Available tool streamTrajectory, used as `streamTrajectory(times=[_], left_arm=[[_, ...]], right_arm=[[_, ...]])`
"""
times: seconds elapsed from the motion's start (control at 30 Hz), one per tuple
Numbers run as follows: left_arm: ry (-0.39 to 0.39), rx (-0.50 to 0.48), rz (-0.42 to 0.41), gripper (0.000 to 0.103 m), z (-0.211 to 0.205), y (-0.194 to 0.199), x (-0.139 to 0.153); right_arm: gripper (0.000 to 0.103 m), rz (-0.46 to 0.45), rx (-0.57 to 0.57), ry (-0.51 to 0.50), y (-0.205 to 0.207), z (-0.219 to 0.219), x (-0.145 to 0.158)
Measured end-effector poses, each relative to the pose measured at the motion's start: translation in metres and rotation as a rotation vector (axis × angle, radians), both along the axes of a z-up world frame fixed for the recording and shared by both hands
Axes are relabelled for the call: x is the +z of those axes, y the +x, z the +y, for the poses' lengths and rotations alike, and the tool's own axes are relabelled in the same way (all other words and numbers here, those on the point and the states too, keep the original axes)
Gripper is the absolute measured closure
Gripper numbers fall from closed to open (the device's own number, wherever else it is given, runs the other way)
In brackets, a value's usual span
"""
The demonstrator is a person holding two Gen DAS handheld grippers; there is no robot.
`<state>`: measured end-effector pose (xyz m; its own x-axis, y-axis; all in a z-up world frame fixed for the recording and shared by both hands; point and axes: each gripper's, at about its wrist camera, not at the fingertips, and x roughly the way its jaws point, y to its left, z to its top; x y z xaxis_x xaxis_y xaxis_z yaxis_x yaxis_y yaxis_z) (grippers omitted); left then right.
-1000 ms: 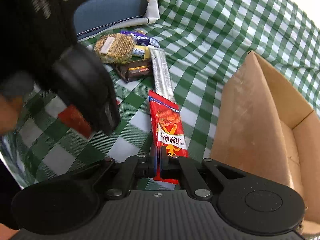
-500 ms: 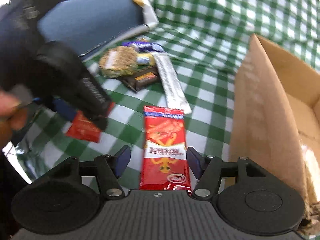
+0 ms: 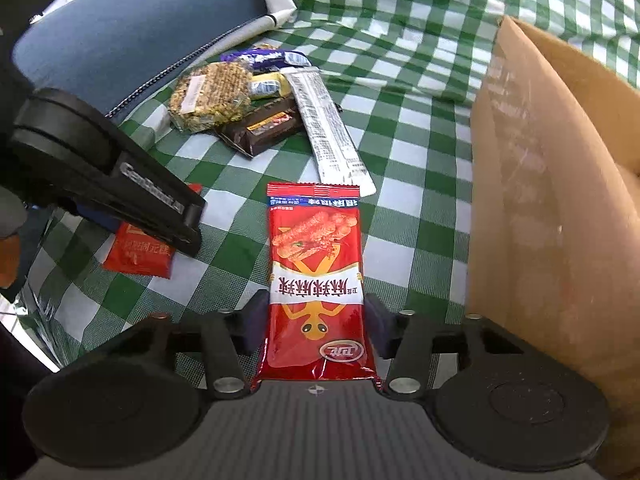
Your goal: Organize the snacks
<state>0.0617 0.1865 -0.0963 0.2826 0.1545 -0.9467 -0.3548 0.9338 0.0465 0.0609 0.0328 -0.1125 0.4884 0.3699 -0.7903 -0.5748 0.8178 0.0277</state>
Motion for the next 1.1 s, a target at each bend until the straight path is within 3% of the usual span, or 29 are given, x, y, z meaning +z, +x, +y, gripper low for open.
streamTrajectory(times=[0.07,0.17,0.6,1.1], left_arm=[[0.015,-0.006,-0.007,0.052,-0.001,0.0,0.002],[0.013,0.014,-0.019,0.055,0.002,-0.002,0.005],[-0.072,0.083,-0.14,0.055,0.014,-0.015,0.026],[-0.052,0.075,-0.195,0.055,0.009,-0.015,0.036]], right_arm=[[0.054,-0.013,0.008,-0.004,-0.001,0.0,0.002],[0.058,-0.037,0.005,-0.01,-0.004,-0.002,0.006],[0.07,-0.118,0.008,0.029,-0.016,-0.011,0.028],[0.072,-0.215,0.045,0.002,-0.026,-0.011,0.034]])
